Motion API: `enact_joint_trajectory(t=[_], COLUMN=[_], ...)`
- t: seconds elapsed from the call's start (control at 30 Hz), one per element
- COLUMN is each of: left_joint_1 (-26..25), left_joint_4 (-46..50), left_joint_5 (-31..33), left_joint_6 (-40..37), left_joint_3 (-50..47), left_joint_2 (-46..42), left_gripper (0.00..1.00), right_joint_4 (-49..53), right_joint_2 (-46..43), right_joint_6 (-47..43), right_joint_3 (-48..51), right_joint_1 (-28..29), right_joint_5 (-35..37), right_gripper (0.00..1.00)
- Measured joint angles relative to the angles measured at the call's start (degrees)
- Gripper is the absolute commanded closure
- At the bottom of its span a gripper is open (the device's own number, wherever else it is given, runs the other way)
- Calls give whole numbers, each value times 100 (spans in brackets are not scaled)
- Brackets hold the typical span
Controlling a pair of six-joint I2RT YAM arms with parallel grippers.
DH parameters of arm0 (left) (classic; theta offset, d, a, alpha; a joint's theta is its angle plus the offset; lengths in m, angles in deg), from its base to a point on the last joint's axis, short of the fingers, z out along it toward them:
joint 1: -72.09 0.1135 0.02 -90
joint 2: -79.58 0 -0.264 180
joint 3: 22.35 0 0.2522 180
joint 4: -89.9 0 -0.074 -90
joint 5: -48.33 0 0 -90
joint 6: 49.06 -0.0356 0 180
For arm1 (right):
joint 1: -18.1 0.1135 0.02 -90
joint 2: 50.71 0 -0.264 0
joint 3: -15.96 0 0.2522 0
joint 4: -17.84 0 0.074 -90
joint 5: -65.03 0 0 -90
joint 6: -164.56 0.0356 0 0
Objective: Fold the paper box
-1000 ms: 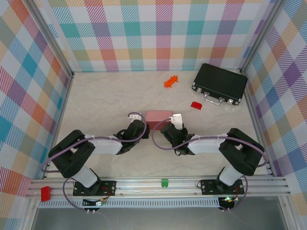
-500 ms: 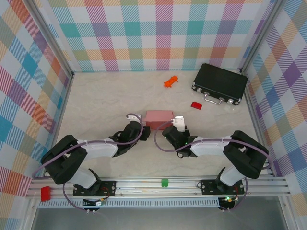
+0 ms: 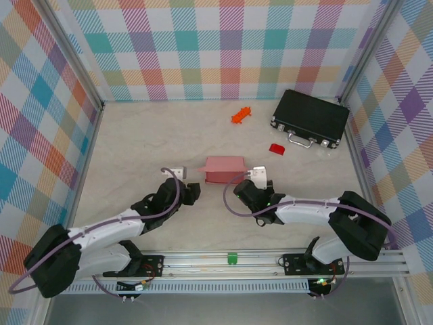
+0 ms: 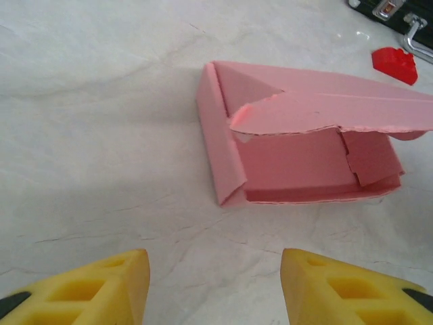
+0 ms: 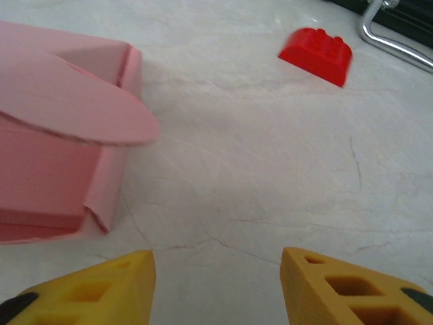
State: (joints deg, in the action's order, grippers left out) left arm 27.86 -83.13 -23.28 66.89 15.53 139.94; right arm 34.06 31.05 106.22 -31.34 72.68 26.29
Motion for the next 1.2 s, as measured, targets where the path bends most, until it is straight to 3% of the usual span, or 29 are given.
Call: enact_joint_trajectory(t=[0.27, 0.53, 0.7, 0.87, 1.2], left_joint_1=[57, 894, 1449, 1805, 1851], left_joint_4=[1130, 1661, 1681, 1661, 1663], left_joint_5=[1287, 1338, 767, -166, -1840], left_joint_6=[573, 662, 424, 55, -203], left_joint_3=[68, 835, 1368, 2162, 3501], left_joint_2=[-503, 186, 614, 1266, 2459], left_gripper=[39, 38, 37, 35, 36], right_joint_4=[1377, 1547, 1366, 1298, 1412], right_joint_2=[0, -240, -555, -529, 389], right_joint_6=[990, 667, -63, -765, -1453], right_joint_3=[-221, -345, -511, -1220, -2909], right_joint_1=[-118, -1091, -1895, -2527, -2691], right_joint_5=[385, -39, -861, -2140, -4295], right_gripper=[43, 42, 42, 40, 41])
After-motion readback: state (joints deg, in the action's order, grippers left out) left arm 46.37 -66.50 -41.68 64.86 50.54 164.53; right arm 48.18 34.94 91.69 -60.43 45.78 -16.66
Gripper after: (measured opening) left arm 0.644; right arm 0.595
